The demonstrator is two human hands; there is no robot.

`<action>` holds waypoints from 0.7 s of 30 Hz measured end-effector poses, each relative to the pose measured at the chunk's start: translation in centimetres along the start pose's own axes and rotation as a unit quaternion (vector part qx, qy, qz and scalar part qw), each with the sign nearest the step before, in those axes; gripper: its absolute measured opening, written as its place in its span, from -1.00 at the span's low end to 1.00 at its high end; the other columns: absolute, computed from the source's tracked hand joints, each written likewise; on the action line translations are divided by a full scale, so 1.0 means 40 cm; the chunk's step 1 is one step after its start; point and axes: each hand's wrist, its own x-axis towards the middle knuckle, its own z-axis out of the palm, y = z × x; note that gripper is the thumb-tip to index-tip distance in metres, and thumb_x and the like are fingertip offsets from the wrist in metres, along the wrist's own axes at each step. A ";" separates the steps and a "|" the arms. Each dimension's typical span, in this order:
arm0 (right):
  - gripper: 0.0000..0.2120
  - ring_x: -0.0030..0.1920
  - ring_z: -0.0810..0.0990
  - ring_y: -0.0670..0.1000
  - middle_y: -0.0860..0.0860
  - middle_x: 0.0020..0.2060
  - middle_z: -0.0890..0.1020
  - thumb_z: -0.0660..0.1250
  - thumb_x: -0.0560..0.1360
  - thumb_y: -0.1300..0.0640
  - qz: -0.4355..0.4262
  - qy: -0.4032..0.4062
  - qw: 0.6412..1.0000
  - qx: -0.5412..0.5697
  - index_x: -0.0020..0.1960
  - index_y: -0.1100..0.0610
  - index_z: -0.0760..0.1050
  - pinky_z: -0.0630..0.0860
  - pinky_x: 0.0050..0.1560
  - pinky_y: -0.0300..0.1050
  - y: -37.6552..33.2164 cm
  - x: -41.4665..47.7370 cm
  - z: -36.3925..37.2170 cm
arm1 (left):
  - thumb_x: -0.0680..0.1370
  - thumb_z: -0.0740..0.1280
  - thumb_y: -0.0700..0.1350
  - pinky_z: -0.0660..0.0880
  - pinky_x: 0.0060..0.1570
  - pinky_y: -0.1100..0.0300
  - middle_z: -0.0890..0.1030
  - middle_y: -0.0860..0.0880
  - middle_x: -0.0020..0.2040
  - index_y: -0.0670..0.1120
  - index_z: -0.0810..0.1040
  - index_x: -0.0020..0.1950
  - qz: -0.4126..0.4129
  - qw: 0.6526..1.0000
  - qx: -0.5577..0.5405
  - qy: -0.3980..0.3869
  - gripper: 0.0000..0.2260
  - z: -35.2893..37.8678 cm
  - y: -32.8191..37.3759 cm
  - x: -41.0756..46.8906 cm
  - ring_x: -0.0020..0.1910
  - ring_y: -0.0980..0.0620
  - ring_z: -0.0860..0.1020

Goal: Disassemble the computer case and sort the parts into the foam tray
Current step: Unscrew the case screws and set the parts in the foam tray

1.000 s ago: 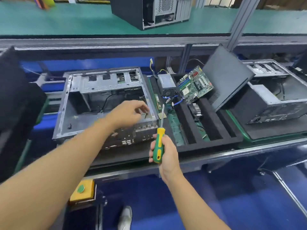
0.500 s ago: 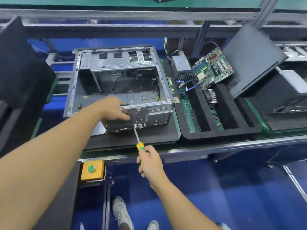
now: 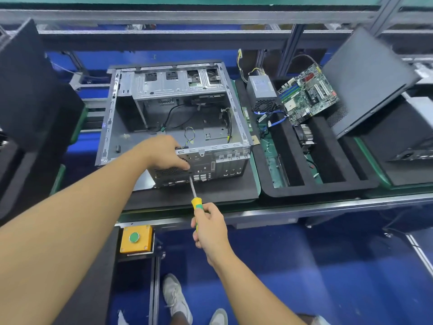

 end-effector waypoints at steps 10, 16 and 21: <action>-0.89 -0.49 0.30 -0.06 -0.07 -0.39 0.53 0.19 0.66 0.08 0.004 0.005 1.000 0.007 0.03 0.08 0.46 0.23 -0.54 -0.25 0.007 -0.001 0.006 | 0.29 0.45 0.33 0.44 -0.34 0.15 0.60 -0.02 -0.38 0.00 0.64 -0.22 -0.001 1.000 -0.007 0.000 -0.60 0.005 -0.006 0.005 -0.31 -0.02 0.57; -0.89 -0.49 0.30 -0.07 -0.09 -0.40 0.53 0.20 0.65 0.08 0.012 0.013 1.000 0.015 0.02 0.07 0.47 0.22 -0.54 -0.23 0.015 0.005 0.004 | 0.31 0.46 0.31 0.39 -0.38 0.18 0.59 -0.03 -0.38 0.00 0.61 -0.25 -0.001 1.000 -0.007 0.000 -0.62 0.005 -0.009 0.006 -0.31 -0.02 0.56; -0.89 -0.49 0.32 -0.05 -0.07 -0.40 0.54 0.21 0.63 0.08 0.030 0.016 0.999 0.032 0.01 0.08 0.49 0.21 -0.53 -0.22 0.020 0.014 0.000 | 0.32 0.45 0.32 0.39 -0.37 0.17 0.58 -0.03 -0.38 0.00 0.61 -0.25 -0.001 1.000 -0.010 -0.001 -0.62 0.004 -0.008 0.006 -0.31 -0.04 0.56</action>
